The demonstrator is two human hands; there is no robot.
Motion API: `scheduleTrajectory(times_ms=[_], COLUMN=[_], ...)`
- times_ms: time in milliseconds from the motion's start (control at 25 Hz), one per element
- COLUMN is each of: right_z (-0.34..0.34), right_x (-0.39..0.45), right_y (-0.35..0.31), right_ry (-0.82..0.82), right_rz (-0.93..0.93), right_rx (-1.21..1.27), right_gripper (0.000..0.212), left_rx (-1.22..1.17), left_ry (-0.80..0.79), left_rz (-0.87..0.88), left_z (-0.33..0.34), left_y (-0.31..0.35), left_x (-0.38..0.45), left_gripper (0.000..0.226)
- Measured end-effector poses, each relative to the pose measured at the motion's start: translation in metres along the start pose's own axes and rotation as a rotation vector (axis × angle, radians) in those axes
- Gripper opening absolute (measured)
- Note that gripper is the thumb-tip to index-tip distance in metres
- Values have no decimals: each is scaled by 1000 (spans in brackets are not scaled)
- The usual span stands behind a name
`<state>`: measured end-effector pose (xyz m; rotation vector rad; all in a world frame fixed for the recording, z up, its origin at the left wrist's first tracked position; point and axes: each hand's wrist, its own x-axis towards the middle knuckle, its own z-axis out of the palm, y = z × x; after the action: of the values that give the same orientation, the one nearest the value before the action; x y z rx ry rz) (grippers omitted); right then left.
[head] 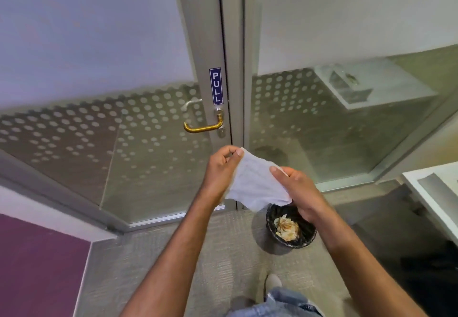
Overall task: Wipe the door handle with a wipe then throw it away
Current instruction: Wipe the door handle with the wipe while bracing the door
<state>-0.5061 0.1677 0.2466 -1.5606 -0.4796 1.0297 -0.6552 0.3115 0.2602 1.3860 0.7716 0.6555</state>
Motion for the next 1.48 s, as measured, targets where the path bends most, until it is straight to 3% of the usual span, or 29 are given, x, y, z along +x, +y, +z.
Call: scheduleTrajectory(times_ms=[80,120,320,440,520,680,880,1040,1160,1240,1360,1480], right_z=[-6,-10,-9,11,26,67,121,148,162,175,205,243], right_x=[15,22,63,92,103,132,165,185,185,179,179,193], right_y=[-5,-7,-17,-21,-31,-50,-56,-44,-34,-32,-27,-15], right_ry=[-101,-143,-187,-106,-160,-278,-171,-22,221,342,279,219], right_rz=[-57,-62,61,-99,-187,-298,-400,-503,-589,-643,-760,-691], right_rx=[-216,-209,145,16,-51,-231,-454,-788,-1199,-1303,-1367,-1482], right_gripper=[41,40,12,9,8,30,29,37,37,44,50,56], left_rx=[-5,-19,-55,-45,-23,44,208,353,432,462,572,840], left_ry=[43,65,275,440,507,584,566,531,504,496,534,570], left_rz=[19,20,-2,1,3,57,83,84,39,39,131,414], left_z=[-5,-10,-25,-35,-47,-91,-148,-171,-177,-179,-176,-178], left_y=[1,0,-20,-29,-30,-26,-17,-21,-36,-45,-46,-33], left_x=[8,12,34,43,50,81,139,177,189,189,176,159], left_gripper=[14,12,12,12,14,13,13,11,10,7,9,17])
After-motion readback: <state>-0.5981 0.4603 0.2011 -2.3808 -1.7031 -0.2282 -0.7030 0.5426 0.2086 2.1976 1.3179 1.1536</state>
